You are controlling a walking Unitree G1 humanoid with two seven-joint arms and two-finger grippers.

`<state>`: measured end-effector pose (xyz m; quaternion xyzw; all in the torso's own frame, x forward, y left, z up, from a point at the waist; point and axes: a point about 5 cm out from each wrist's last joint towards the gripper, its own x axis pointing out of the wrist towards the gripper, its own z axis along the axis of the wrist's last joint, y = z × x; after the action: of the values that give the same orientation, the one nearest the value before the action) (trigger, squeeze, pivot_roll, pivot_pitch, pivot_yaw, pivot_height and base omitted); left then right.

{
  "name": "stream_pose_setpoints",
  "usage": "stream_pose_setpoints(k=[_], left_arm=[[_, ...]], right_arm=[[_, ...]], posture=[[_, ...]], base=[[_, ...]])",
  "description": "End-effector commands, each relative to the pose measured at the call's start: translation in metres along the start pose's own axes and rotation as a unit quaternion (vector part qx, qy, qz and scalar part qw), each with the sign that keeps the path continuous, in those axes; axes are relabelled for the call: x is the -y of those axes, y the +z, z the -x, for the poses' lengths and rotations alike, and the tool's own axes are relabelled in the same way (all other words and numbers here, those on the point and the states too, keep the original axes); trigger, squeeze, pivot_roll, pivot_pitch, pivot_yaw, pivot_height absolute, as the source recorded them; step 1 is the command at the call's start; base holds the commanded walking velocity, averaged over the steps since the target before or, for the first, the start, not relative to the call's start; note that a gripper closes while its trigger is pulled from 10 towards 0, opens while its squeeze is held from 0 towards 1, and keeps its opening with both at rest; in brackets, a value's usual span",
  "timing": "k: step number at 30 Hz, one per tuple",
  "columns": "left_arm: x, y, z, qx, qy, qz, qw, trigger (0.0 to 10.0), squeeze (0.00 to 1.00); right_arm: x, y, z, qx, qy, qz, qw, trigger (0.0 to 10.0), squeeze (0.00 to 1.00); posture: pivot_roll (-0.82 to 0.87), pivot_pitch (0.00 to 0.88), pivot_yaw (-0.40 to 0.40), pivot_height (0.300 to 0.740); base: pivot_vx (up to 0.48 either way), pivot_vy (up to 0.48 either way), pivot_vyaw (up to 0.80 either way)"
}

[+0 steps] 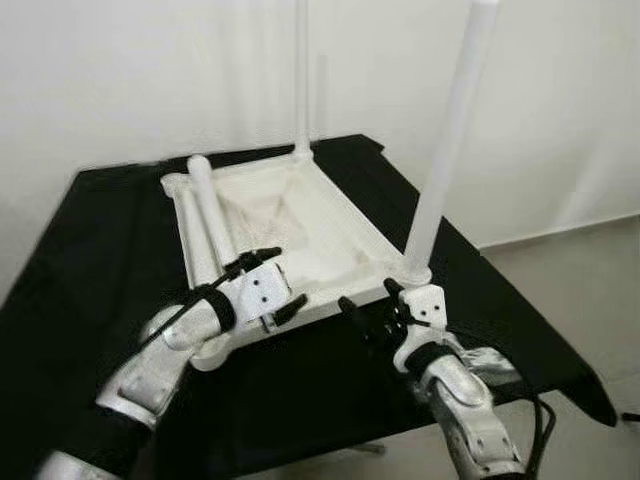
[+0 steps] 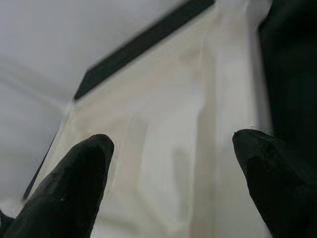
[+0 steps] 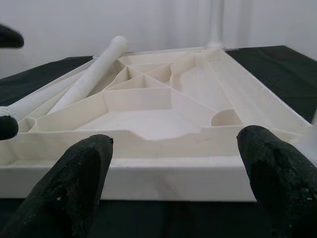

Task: Building children table

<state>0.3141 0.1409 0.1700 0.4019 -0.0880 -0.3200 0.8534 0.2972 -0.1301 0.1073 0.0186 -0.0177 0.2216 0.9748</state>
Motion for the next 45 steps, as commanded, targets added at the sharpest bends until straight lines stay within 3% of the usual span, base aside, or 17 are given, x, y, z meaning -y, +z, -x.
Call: stream_pose_setpoints(k=[1,6,10,18,23,27,36,45], left_arm=[[-0.002,-0.012,0.005,-0.037,-0.011,-0.035,0.999,10.0,0.0],[-0.02,-0.028,0.018,-0.089,-0.012,-0.091,0.992,10.0,0.0],[-0.028,-0.032,0.025,-0.102,-0.006,-0.105,0.989,10.0,0.0],[-0.015,-0.048,0.024,-0.131,-0.017,-0.136,0.982,10.0,0.0],[-0.018,-0.049,0.021,-0.132,0.001,-0.148,0.98,10.0,0.0],[-0.024,-0.053,0.015,-0.151,0.015,-0.19,0.97,10.0,0.0],[-0.034,-0.06,0.011,-0.17,0.039,-0.212,0.962,10.0,0.0],[-0.021,-0.069,0.009,-0.172,-0.009,-0.194,0.966,10.0,0.0]], right_arm=[[-0.004,-0.001,-0.003,-0.006,0.005,-0.008,1.0,10.0,0.0],[-0.005,-0.002,-0.001,-0.008,0.01,-0.011,1.0,10.0,0.0],[-0.005,-0.003,0.0,-0.007,0.009,-0.014,1.0,10.0,0.0],[-0.006,-0.003,0.001,-0.007,0.009,-0.018,1.0,10.0,0.0],[-0.006,-0.002,0.002,-0.007,0.009,-0.018,1.0,10.0,0.0],[-0.006,-0.001,0.004,-0.007,0.01,-0.019,1.0,10.0,0.0],[-0.007,-0.001,0.006,-0.007,0.009,-0.021,1.0,10.0,0.0],[-0.009,0.001,0.008,-0.007,0.009,-0.023,1.0,10.0,0.0]], posture=[[-0.06,0.0,0.035,0.74],[-0.06,0.0,0.037,0.74],[-0.05,0.0,0.042,0.74],[-0.05,0.0,0.047,0.74],[-0.05,0.0,0.047,0.74],[-0.05,0.0,0.051,0.74],[-0.05,0.0,0.058,0.74],[-0.06,0.0,0.065,0.74]], base=[[0.0,0.0,0.0],[0.0,0.0,0.0],[0.0,0.0,0.0],[0.0,0.0,0.0],[0.0,0.0,0.0],[0.0,0.0,0.0],[0.0,0.0,0.0],[0.0,0.0,0.0]])
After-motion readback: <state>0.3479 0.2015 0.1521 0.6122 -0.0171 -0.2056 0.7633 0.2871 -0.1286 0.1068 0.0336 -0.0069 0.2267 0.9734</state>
